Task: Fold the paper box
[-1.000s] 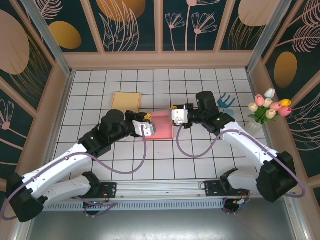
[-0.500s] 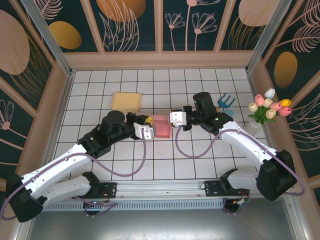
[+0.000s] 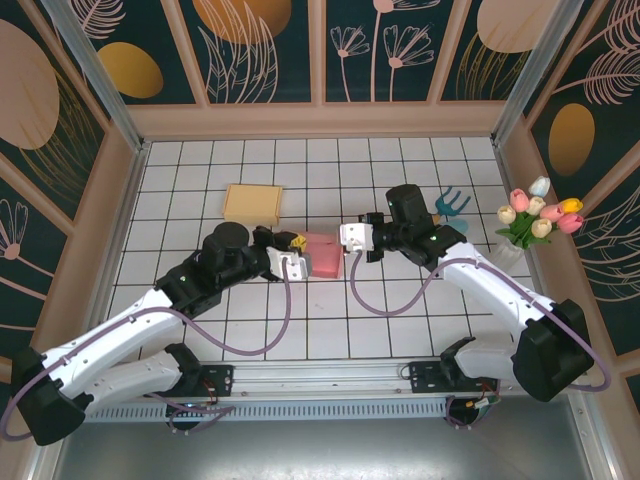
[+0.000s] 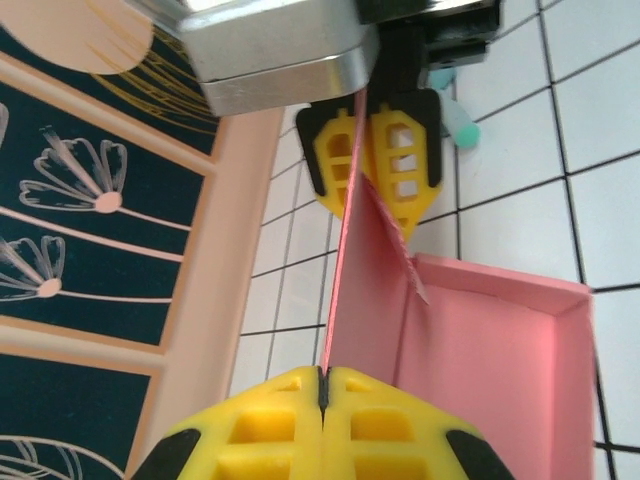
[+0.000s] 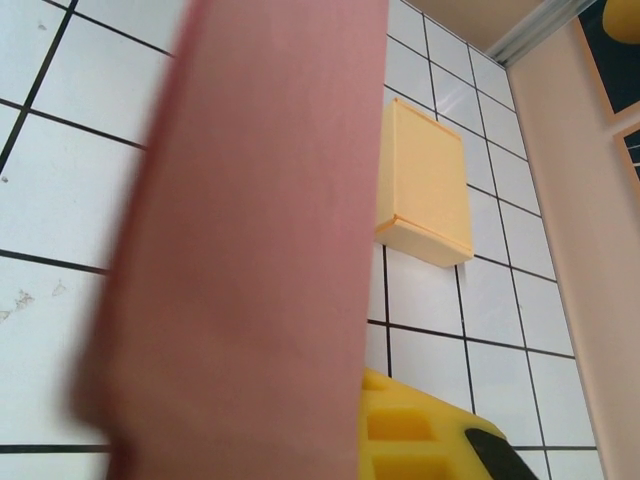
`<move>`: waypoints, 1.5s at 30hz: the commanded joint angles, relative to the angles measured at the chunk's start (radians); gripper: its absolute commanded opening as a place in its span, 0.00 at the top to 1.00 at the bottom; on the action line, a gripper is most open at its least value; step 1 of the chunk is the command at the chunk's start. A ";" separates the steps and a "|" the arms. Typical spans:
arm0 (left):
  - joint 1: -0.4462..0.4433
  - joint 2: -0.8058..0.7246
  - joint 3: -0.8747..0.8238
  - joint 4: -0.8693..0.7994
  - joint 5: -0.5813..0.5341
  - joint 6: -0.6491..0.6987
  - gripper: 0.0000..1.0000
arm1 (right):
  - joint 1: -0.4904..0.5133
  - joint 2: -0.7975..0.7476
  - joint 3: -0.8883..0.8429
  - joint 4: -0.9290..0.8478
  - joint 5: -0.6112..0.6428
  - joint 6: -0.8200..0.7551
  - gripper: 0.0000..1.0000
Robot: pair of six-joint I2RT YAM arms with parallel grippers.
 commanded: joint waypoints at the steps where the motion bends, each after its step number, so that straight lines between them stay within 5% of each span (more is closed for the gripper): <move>1: -0.030 -0.003 -0.042 0.255 -0.038 -0.106 0.89 | 0.000 -0.007 -0.003 0.118 -0.150 0.034 1.00; 2: -0.030 -0.001 -0.040 0.306 -0.106 -0.150 0.80 | -0.017 -0.010 -0.010 0.129 -0.148 0.046 1.00; 4: -0.030 0.010 0.005 0.337 -0.224 -0.257 0.78 | -0.059 -0.019 -0.033 0.153 -0.143 0.060 1.00; 6: -0.031 0.034 0.108 0.276 -0.310 -0.402 0.79 | -0.084 -0.030 -0.056 0.180 -0.123 0.063 1.00; 8: -0.031 0.081 0.262 0.180 -0.518 -0.617 0.70 | -0.106 -0.040 -0.077 0.207 -0.090 0.066 1.00; 10: -0.022 0.122 0.373 0.084 -0.655 -0.743 0.72 | -0.131 -0.048 -0.090 0.218 -0.073 0.068 1.00; 15: -0.020 0.050 0.282 0.101 -0.623 -1.069 0.58 | -0.181 -0.069 -0.134 0.261 -0.061 0.069 1.00; 18: 0.017 0.024 0.209 0.090 -0.712 -1.300 0.44 | -0.186 -0.064 -0.138 0.252 -0.049 0.048 1.00; 23: 0.160 0.149 0.254 -0.058 -0.474 -1.523 0.39 | -0.182 -0.068 -0.145 0.249 -0.058 0.040 1.00; 29: 0.162 0.308 0.378 -0.124 -0.353 -1.619 0.36 | -0.179 -0.067 -0.145 0.228 -0.045 0.024 1.00; 37: 0.162 0.390 0.339 -0.063 -0.279 -1.672 0.34 | -0.182 -0.036 -0.137 0.208 -0.073 0.016 1.00; 41: 0.162 0.468 0.374 -0.092 -0.128 -1.684 0.40 | -0.185 -0.030 -0.133 0.208 -0.089 0.019 1.00; 45: 0.161 0.492 0.373 -0.132 -0.125 -1.673 0.42 | -0.194 -0.026 -0.136 0.212 -0.071 0.024 1.00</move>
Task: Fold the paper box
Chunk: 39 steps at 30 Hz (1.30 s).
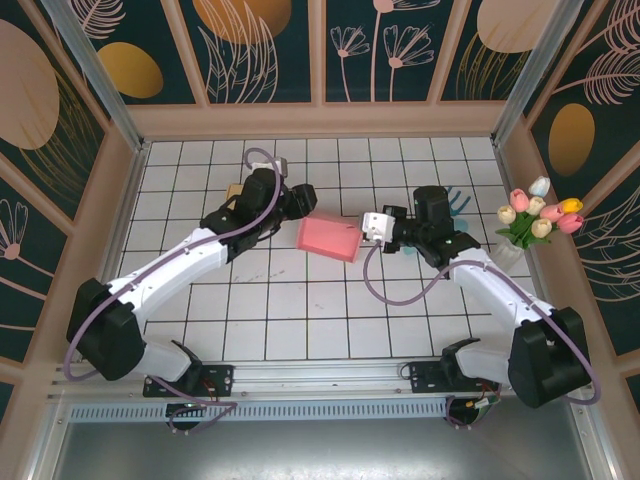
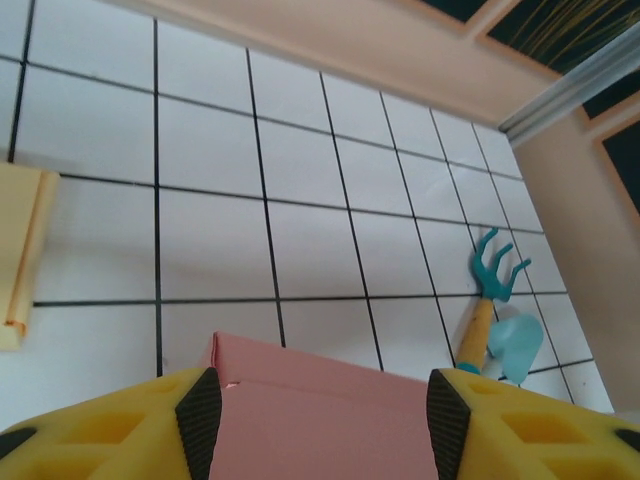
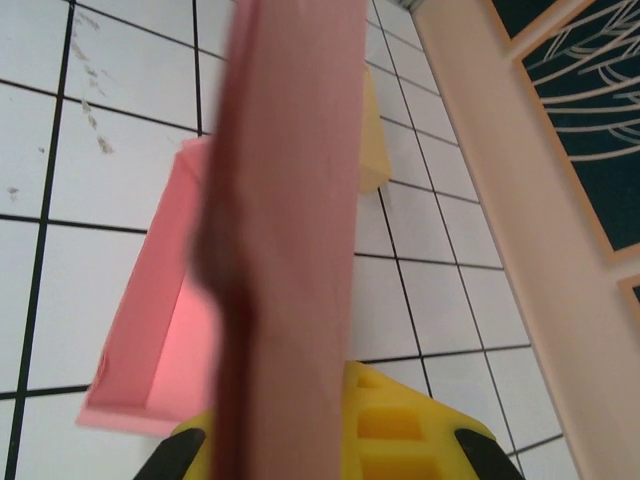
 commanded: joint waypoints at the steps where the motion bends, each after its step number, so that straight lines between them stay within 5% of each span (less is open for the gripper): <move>1: -0.002 0.012 0.011 -0.050 0.051 0.002 0.42 | -0.001 0.003 -0.008 0.026 -0.035 -0.005 1.00; 11: -0.008 -0.026 -0.055 -0.044 0.130 -0.062 0.40 | 0.000 0.009 -0.018 0.054 -0.015 -0.004 1.00; 18: -0.096 -0.102 -0.103 0.038 0.036 -0.238 0.35 | 0.015 0.024 -0.022 0.072 -0.003 0.000 1.00; 26: -0.090 -0.080 -0.048 -0.096 -0.077 -0.225 0.18 | 0.013 0.020 -0.018 0.022 0.022 -0.034 1.00; 39: -0.092 0.019 -0.015 -0.025 0.073 -0.343 0.27 | 0.054 0.050 -0.044 0.048 0.088 -0.073 1.00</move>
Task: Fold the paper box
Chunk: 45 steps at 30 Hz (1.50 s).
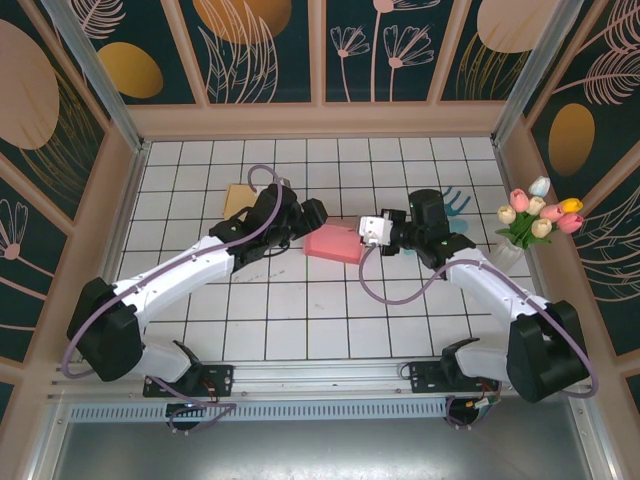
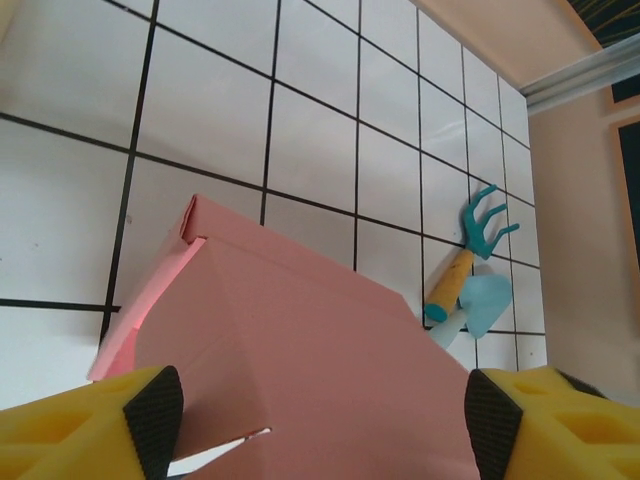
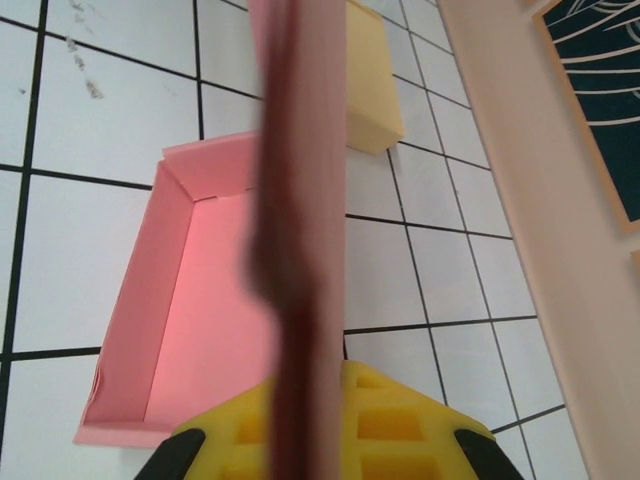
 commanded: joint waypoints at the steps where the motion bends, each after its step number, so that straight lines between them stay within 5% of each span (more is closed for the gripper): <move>1: -0.009 0.033 0.033 0.051 0.069 -0.038 0.29 | 0.038 0.029 -0.018 0.034 0.021 -0.041 1.00; 7: -0.010 0.097 0.027 0.087 0.091 -0.042 0.38 | 0.059 0.089 -0.009 0.005 0.092 -0.062 0.99; 27: -0.010 0.106 -0.184 0.188 -0.067 -0.055 0.46 | 0.096 0.087 0.027 -0.161 0.354 -0.074 0.50; 34: -0.010 0.120 -0.194 0.182 -0.112 -0.048 0.46 | 0.100 -0.025 0.005 -0.271 0.408 -0.063 0.42; 37: -0.009 0.129 -0.198 0.182 -0.113 -0.044 0.44 | 0.106 -0.109 0.038 -0.265 0.280 0.054 0.36; 41: -0.010 0.129 -0.213 0.188 -0.132 -0.040 0.44 | 0.111 -0.127 0.163 -0.336 0.099 0.325 0.44; 45: -0.010 0.125 -0.211 0.174 -0.169 -0.026 0.44 | 0.140 -0.118 0.150 -0.197 0.184 0.617 0.50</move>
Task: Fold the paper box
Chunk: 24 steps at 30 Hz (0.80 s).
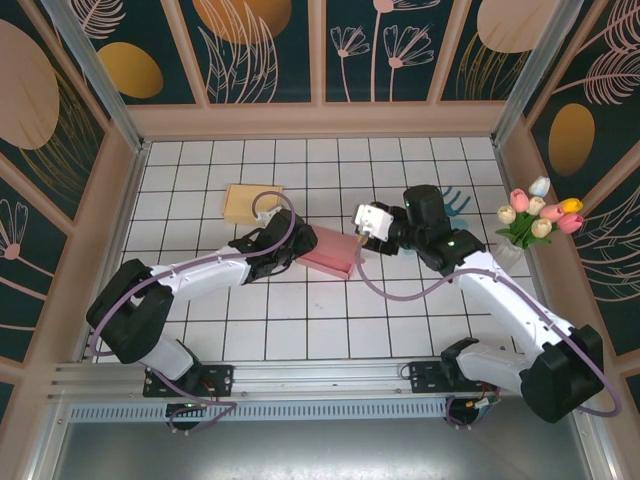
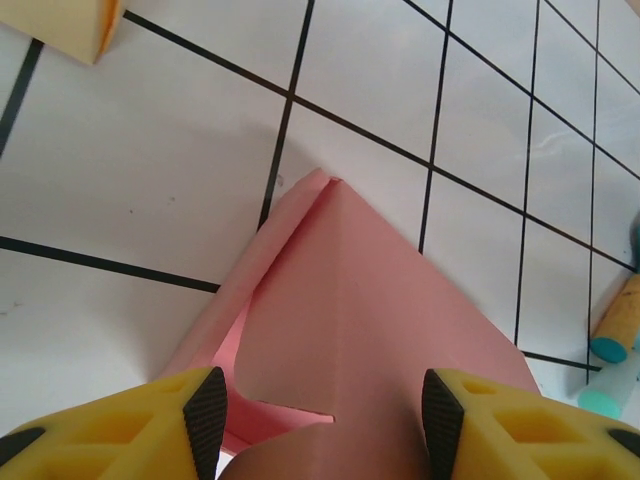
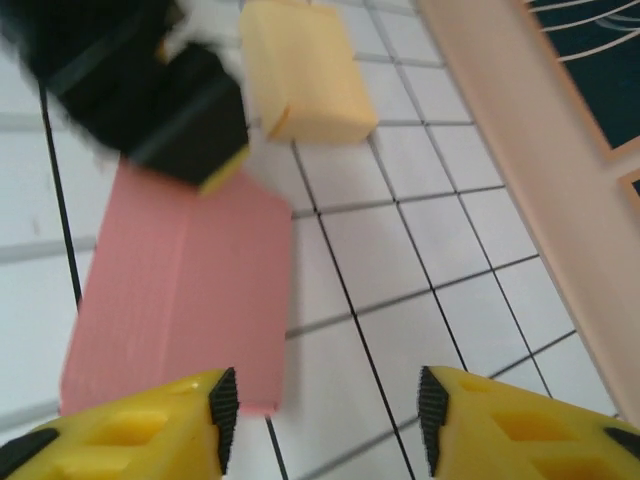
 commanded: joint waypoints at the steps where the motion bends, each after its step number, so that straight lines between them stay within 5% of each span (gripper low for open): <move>1: -0.006 0.004 -0.009 -0.004 -0.051 0.024 0.44 | 0.017 0.010 -0.019 0.099 0.033 0.367 0.53; 6: -0.007 -0.004 -0.044 0.013 -0.059 0.040 0.44 | 0.057 0.104 -0.078 0.264 0.235 0.833 0.59; 12: -0.006 -0.028 -0.077 0.004 -0.101 0.072 0.43 | 0.139 0.244 -0.124 0.340 0.409 1.155 0.59; 24: -0.007 -0.077 -0.164 -0.006 -0.153 0.095 0.35 | 0.232 0.465 -0.154 0.425 0.570 1.244 0.49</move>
